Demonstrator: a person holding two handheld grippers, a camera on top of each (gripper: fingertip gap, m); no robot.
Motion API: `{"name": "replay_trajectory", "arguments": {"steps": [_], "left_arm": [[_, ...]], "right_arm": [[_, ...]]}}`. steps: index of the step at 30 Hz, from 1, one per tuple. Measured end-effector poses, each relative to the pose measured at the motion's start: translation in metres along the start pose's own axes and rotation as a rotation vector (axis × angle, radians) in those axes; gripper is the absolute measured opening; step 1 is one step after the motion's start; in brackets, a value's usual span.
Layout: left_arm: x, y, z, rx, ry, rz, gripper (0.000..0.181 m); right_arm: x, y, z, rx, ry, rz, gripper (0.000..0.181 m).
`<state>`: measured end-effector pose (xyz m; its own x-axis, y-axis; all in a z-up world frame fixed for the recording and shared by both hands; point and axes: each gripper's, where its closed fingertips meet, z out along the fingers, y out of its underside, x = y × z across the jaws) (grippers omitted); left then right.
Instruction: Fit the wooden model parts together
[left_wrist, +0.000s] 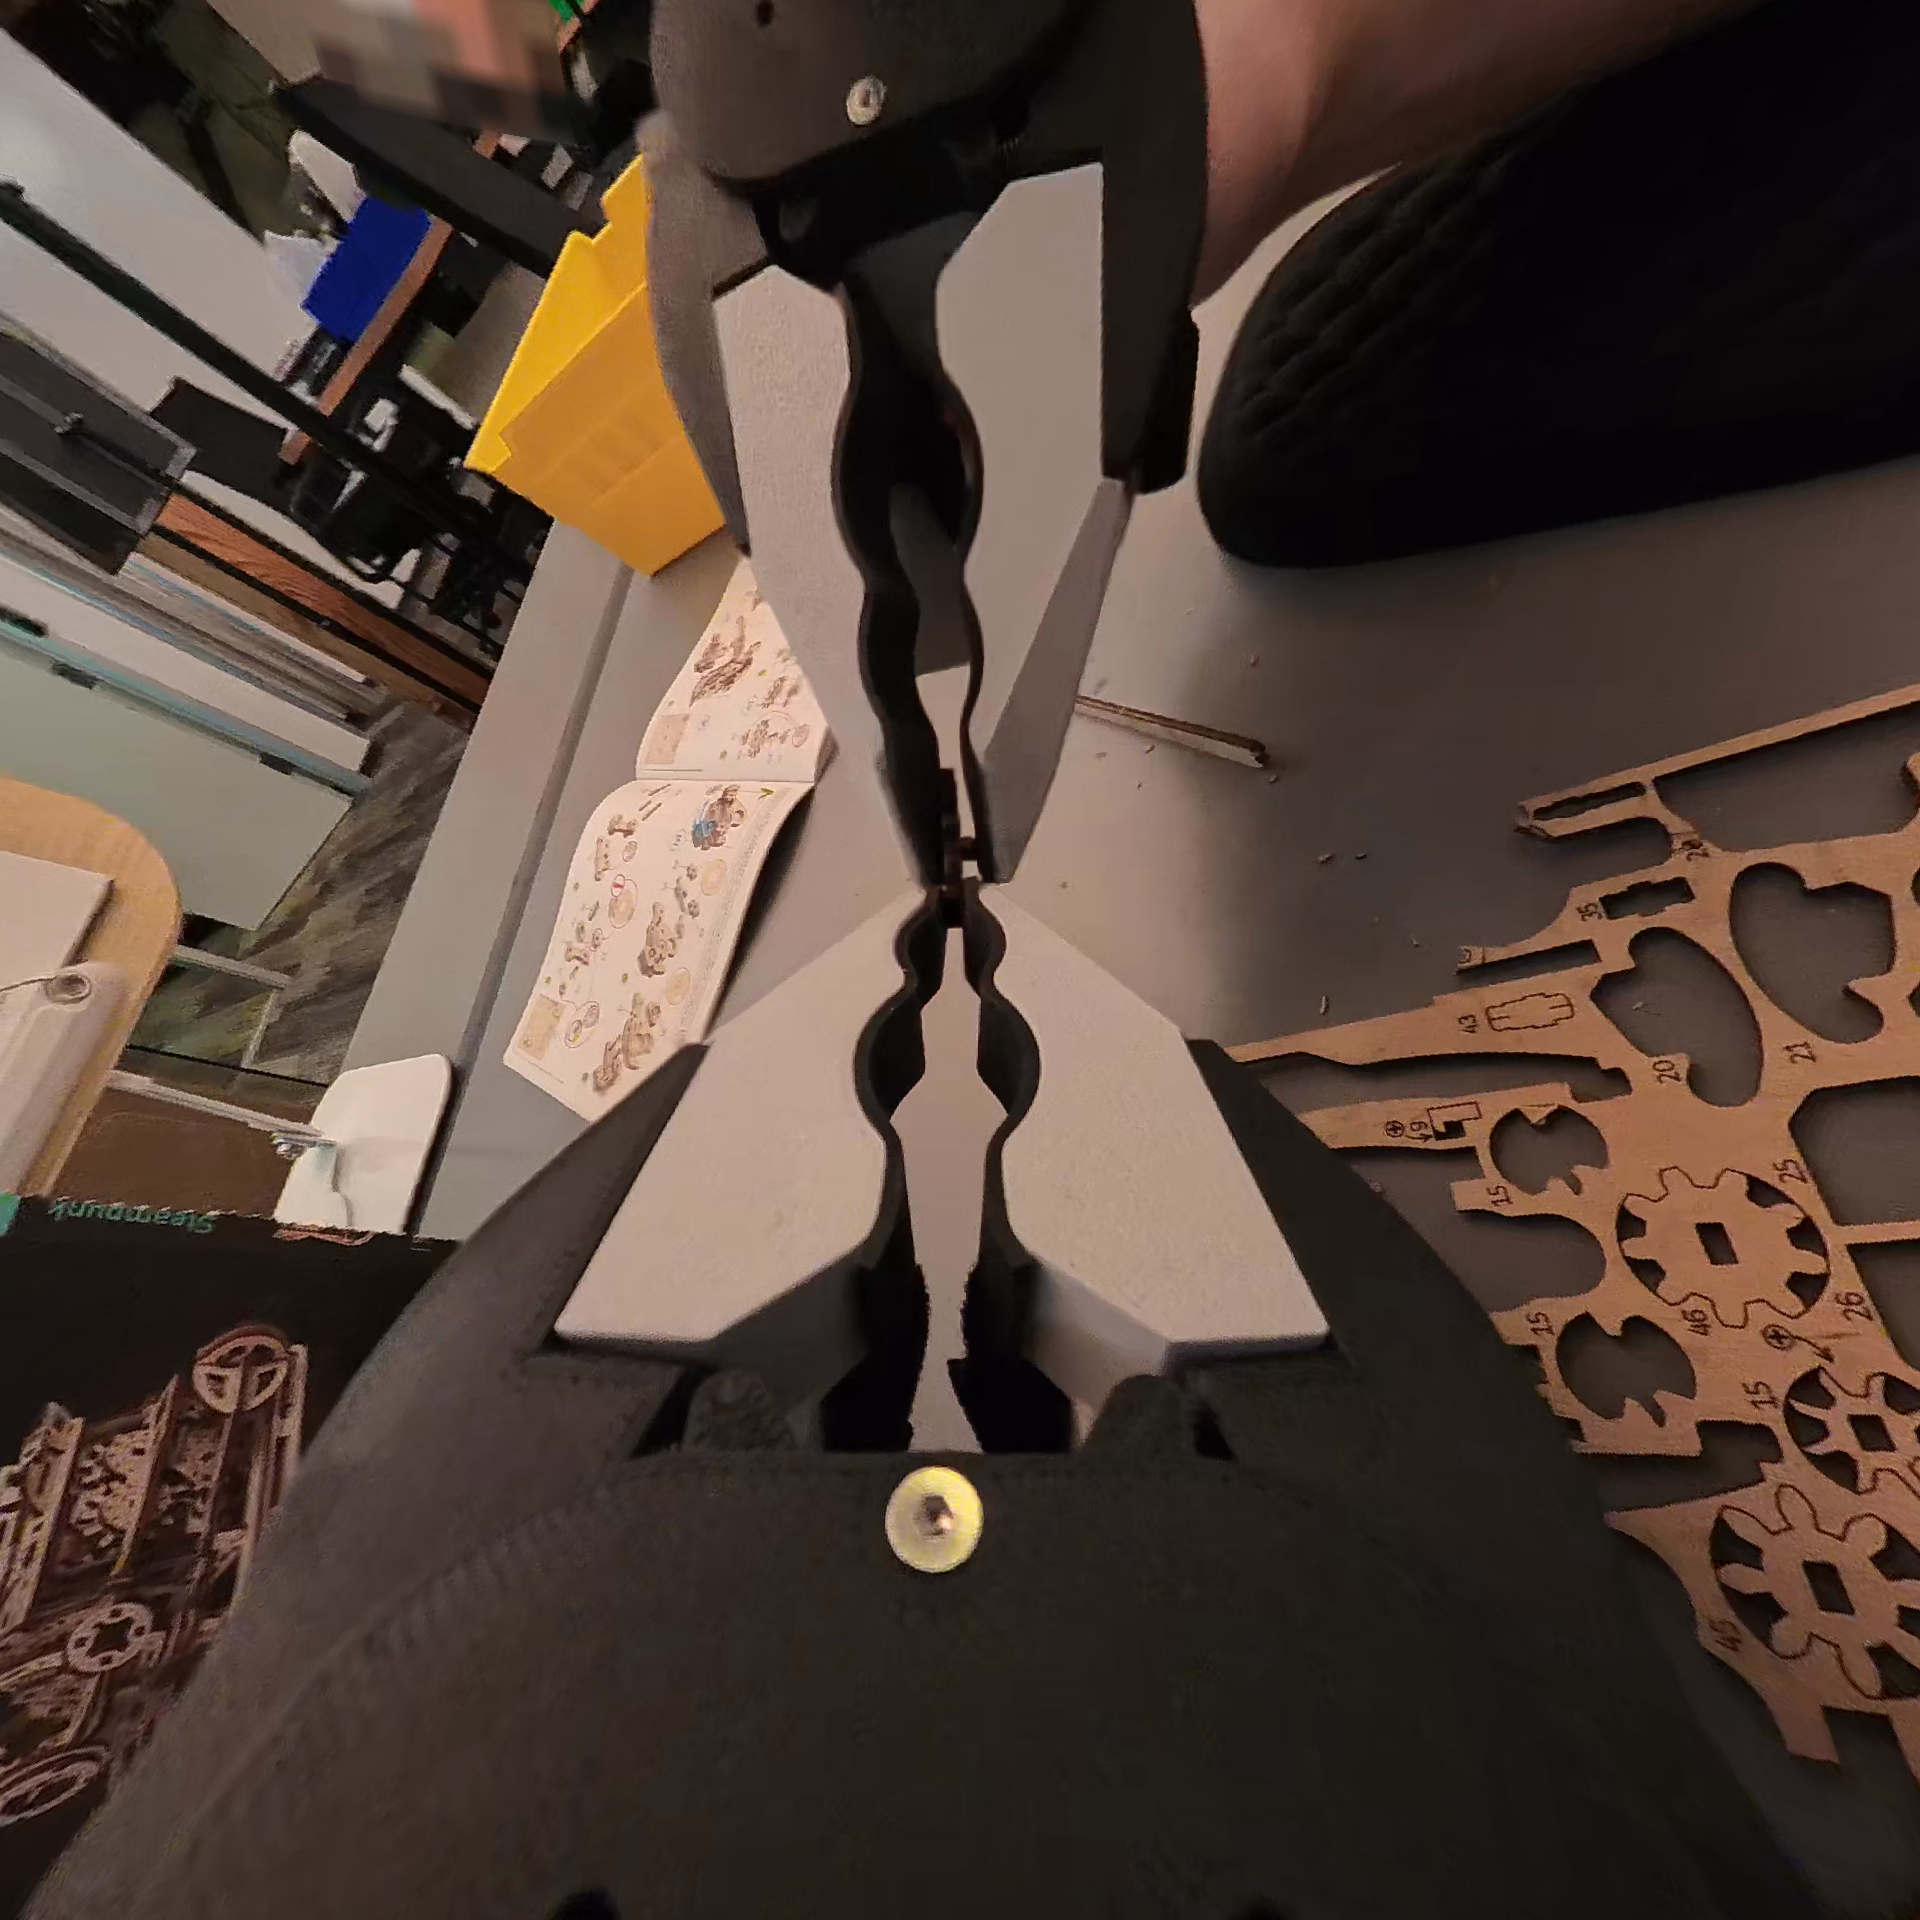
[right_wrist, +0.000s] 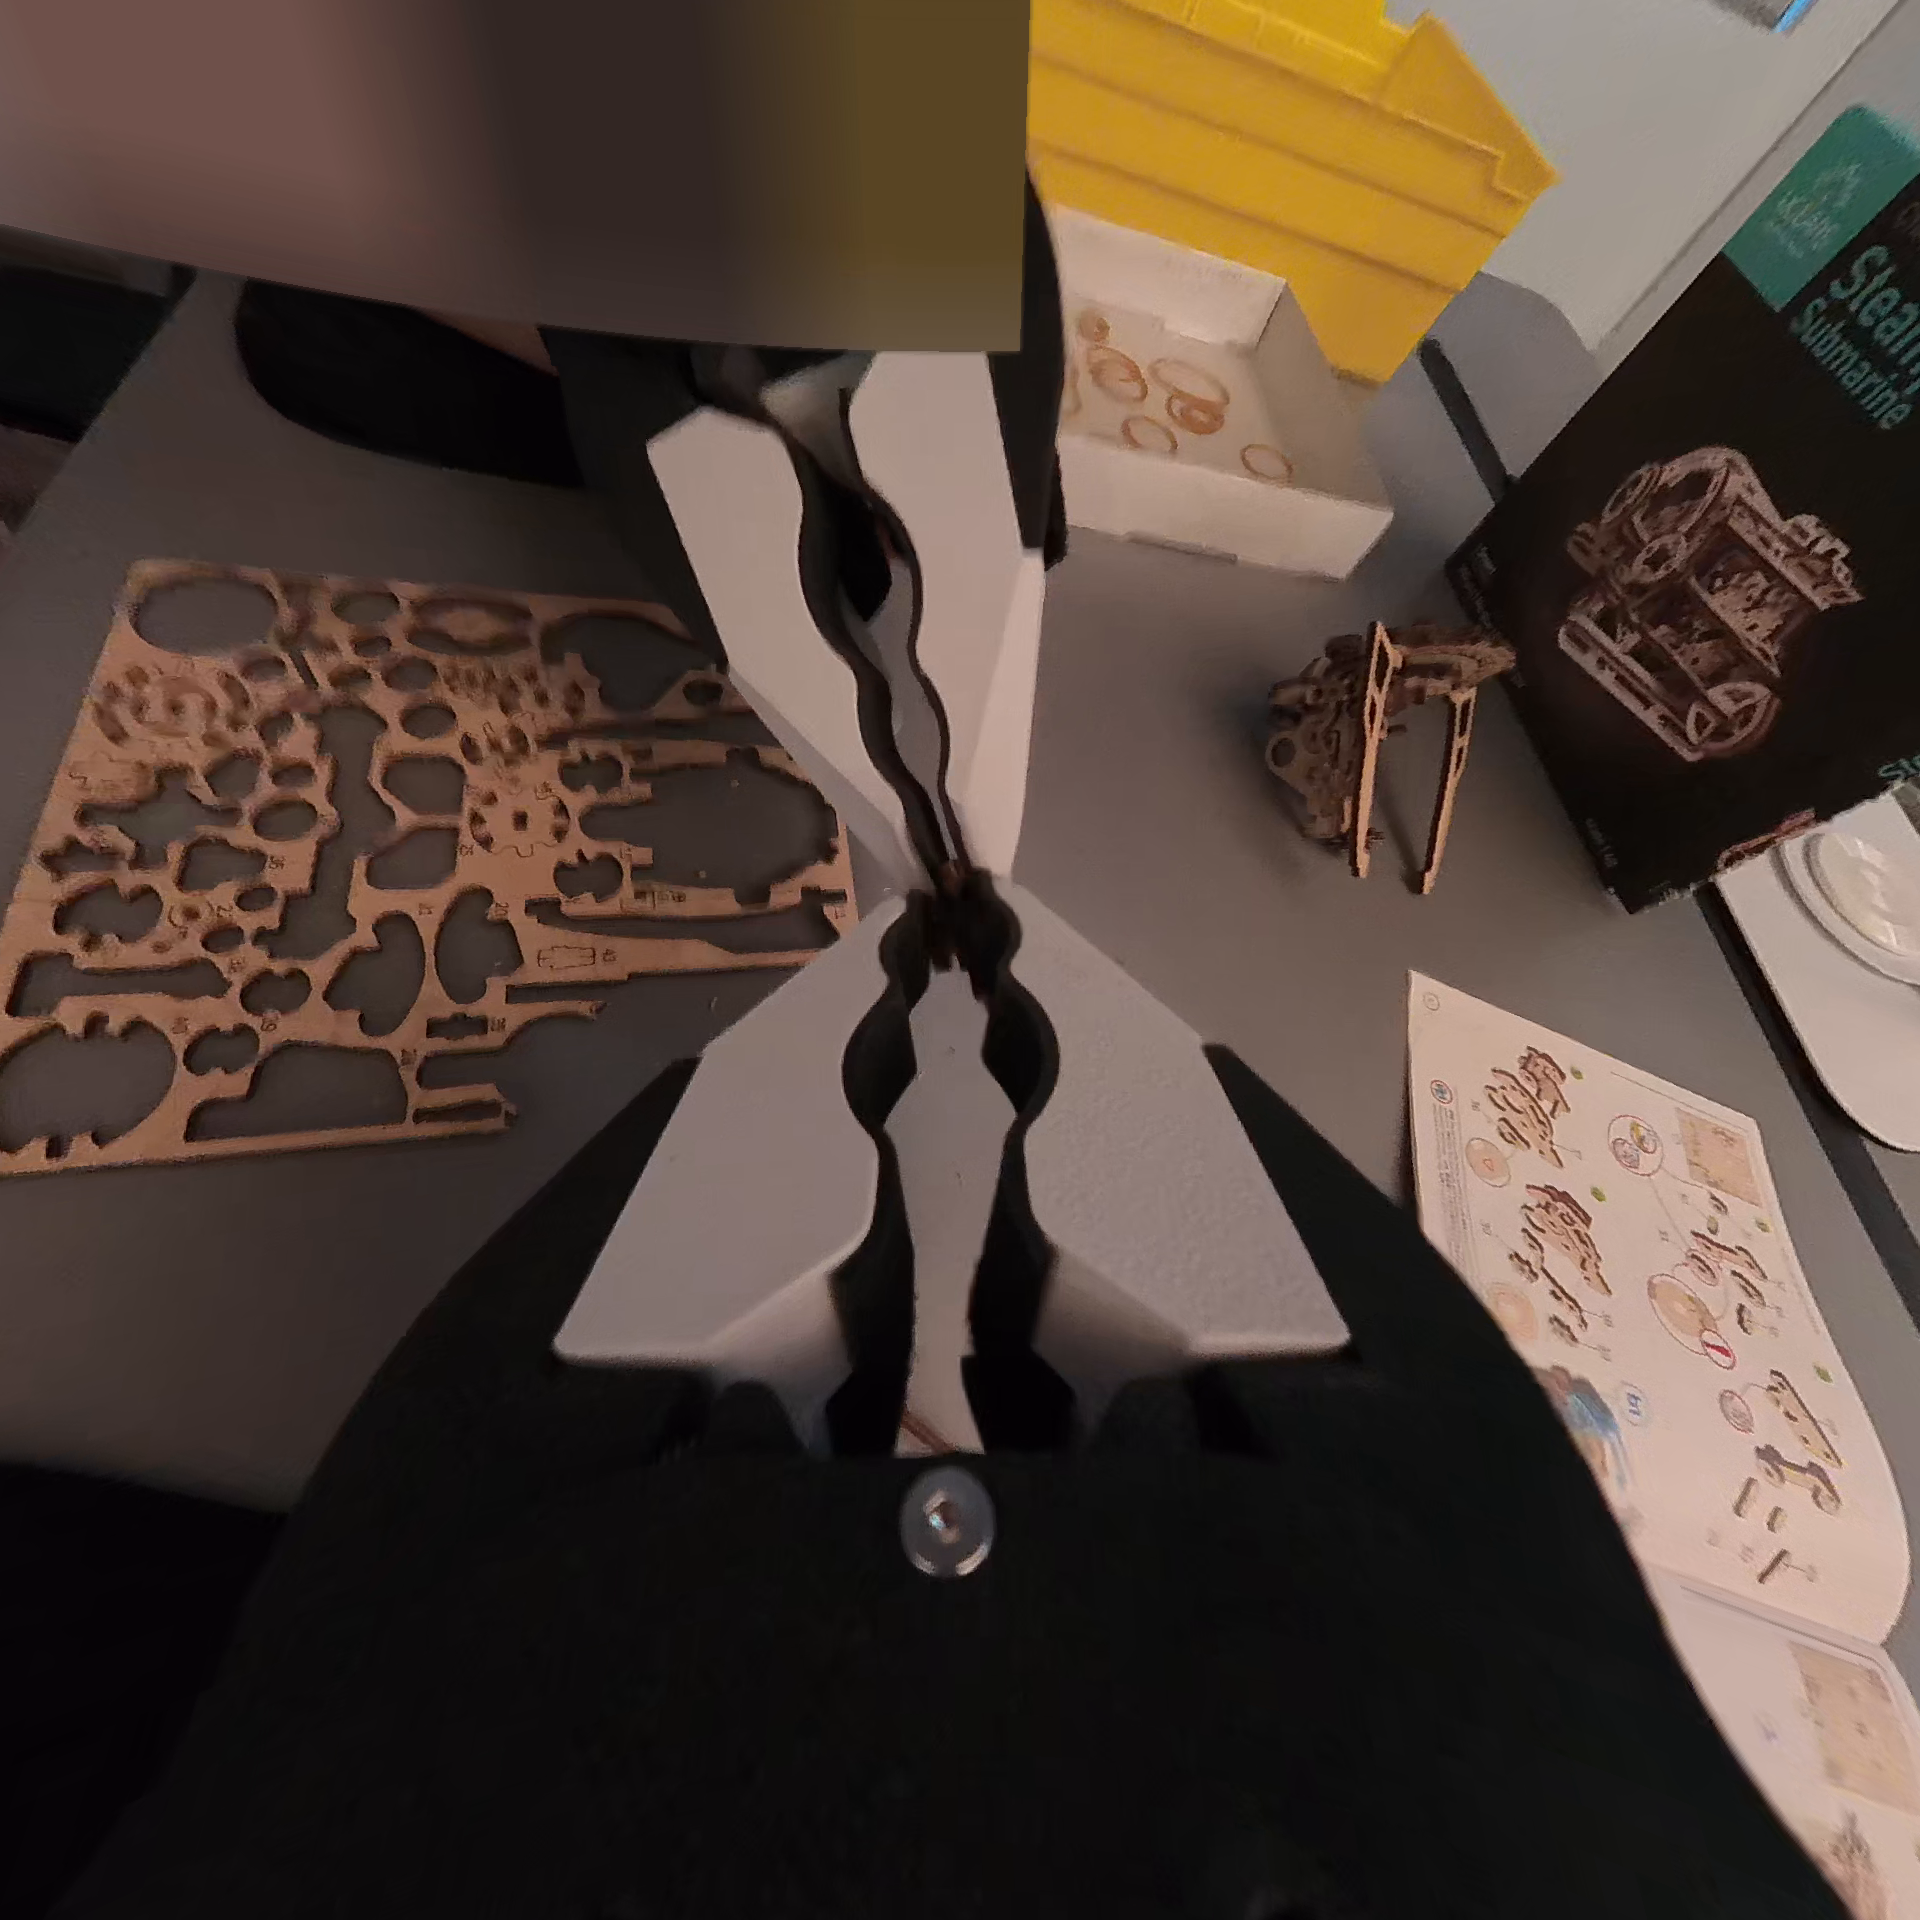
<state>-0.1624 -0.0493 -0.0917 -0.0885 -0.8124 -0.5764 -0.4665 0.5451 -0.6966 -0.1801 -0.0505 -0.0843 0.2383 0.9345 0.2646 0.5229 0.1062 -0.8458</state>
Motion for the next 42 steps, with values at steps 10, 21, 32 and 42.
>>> {"name": "replay_trajectory", "arguments": {"steps": [10, 21, 32, 42], "left_arm": [[-0.009, -0.008, -0.006, 0.115, 0.093, -0.257, 0.0], [-0.015, -0.032, -0.023, 0.324, 0.078, -0.224, 0.0], [-0.012, -0.03, -0.023, 0.293, 0.058, -0.155, 0.008], [-0.005, -0.022, -0.021, 0.235, 0.123, -0.143, 0.007]], "right_arm": [[0.016, 0.002, -0.007, -0.018, 0.107, -0.081, 0.03], [0.006, -0.026, -0.019, 0.081, 0.053, -0.031, 0.01], [0.005, -0.026, -0.017, -0.004, 0.146, -0.198, 0.008], [0.001, -0.017, -0.011, -0.03, 0.108, -0.182, 0.005]]}}
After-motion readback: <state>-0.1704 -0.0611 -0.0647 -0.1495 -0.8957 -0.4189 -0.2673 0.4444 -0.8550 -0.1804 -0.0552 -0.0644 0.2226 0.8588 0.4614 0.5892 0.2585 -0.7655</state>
